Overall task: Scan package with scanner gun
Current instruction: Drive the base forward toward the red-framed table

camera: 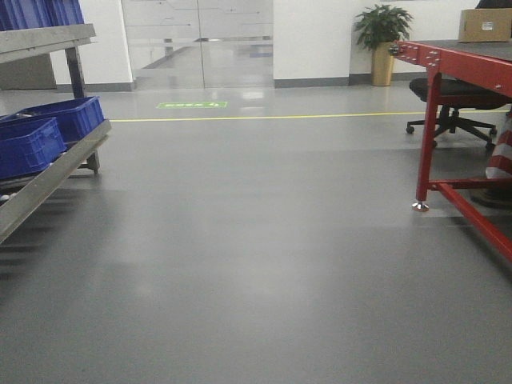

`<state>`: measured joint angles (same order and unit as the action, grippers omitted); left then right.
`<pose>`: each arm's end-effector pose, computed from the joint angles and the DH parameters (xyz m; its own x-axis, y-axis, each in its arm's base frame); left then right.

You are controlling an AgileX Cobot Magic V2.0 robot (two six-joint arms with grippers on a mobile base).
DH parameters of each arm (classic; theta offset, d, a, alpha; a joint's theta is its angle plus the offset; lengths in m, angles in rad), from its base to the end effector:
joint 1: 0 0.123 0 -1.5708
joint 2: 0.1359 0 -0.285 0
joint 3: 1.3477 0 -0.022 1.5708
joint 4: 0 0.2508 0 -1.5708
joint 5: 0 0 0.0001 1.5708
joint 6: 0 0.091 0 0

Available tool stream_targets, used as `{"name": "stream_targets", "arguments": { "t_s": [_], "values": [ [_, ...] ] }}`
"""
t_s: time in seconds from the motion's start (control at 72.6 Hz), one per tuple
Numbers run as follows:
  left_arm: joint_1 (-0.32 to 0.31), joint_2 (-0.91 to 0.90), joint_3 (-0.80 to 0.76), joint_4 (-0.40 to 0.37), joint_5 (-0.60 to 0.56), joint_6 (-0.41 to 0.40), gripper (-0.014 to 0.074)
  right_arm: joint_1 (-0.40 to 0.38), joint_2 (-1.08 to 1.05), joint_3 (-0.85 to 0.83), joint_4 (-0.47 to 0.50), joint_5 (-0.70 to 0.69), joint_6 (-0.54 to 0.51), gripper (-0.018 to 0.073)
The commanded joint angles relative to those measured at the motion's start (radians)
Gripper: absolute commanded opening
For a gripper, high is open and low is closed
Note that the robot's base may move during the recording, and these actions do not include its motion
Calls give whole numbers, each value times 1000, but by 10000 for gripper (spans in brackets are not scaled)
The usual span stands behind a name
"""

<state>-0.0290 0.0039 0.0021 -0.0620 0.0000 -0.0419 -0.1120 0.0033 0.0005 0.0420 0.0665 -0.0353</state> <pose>0.0567 -0.0017 0.2123 0.0776 -0.1060 -0.9913 0.0373 0.9939 -0.1034 0.0565 -0.0061 0.2068 0.0176 0.0047 -0.9998 0.1089 0.9940 0.0066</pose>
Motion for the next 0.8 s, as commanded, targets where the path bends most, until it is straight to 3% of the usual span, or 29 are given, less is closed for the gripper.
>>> {"name": "stream_targets", "arguments": {
  "t_s": [0.0, 0.785],
  "values": [
    [-6, -4, -2, 1, -18, -4, -111, -3, -3, 0, -6, -15, -2, -165],
    [-6, -4, -2, 1, -18, -4, -111, -3, -3, 0, -6, -15, -2, -165]
  ]
}}
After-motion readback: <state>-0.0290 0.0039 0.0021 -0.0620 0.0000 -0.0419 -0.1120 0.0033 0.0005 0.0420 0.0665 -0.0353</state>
